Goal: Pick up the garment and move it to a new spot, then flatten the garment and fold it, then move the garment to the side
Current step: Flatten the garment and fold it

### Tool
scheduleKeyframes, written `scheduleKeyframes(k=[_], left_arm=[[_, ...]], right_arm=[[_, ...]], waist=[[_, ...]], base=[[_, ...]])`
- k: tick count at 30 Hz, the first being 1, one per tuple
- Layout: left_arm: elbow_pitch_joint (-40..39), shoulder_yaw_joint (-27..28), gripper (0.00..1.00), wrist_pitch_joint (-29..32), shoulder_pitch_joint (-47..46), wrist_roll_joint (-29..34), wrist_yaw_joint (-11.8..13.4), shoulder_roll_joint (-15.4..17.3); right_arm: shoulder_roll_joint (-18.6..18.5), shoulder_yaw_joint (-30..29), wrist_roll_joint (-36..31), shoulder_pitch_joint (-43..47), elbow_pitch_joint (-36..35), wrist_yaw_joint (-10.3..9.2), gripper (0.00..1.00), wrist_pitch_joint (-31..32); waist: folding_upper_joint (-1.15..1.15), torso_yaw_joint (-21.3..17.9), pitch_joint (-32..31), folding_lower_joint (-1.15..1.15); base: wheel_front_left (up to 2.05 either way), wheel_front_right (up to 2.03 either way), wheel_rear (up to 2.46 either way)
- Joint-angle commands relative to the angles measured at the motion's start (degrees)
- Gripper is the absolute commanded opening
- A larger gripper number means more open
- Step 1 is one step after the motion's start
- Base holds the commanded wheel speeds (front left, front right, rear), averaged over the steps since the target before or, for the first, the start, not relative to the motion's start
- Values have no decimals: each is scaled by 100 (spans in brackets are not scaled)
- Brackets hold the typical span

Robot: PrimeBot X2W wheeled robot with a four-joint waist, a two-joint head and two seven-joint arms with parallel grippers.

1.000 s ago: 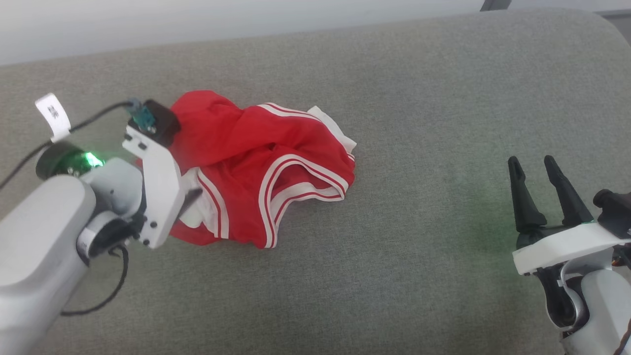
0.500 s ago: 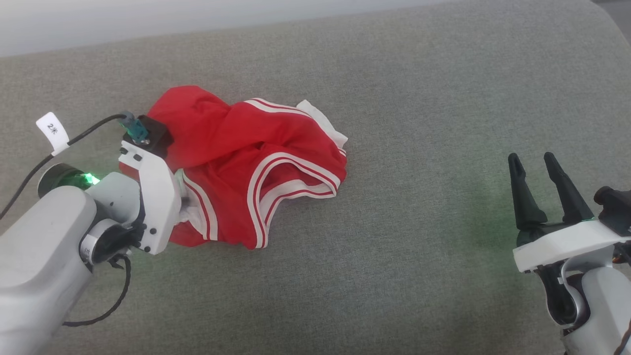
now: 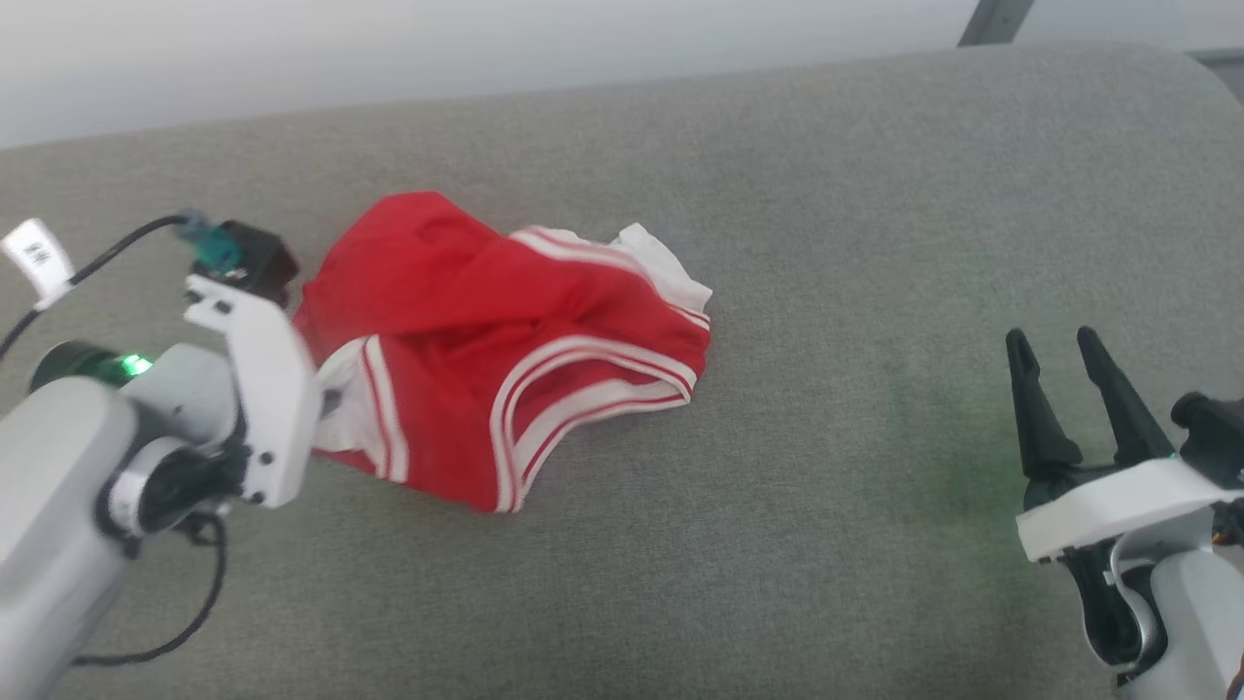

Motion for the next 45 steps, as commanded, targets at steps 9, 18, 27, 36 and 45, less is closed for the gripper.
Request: scheduleKeyframes(k=[9, 18, 27, 36, 45], left_arm=[[-714, 375, 0, 62, 1011, -241, 753, 1027], [20, 540, 0, -385, 1693, -558, 848, 1038], [639, 756, 100, -1230, 1579, -625, 655, 544], [448, 1016, 100, -2686, 1656, -255, 459, 244], [78, 1096, 100, -4588, 2036, 512, 618, -85]], right_arm=[[26, -39, -52, 170, -103, -2, 100, 64], [45, 45, -15, 93, -164, -2, 100, 129], [-35, 377, 82, -14, -159, -2, 100, 195], [-186, 600, 212, 14, -167, -2, 100, 332], [-336, 928, 359, -139, -229, -2, 100, 698]], waist=[[0, 179, -151, 0], [0, 219, -61, 0], [0, 305, -63, 0], [0, 634, -241, 0], [0, 1217, -388, 0]], base=[[0, 0, 0], [0, 0, 0], [0, 0, 0], [0, 0, 0], [0, 0, 0]])
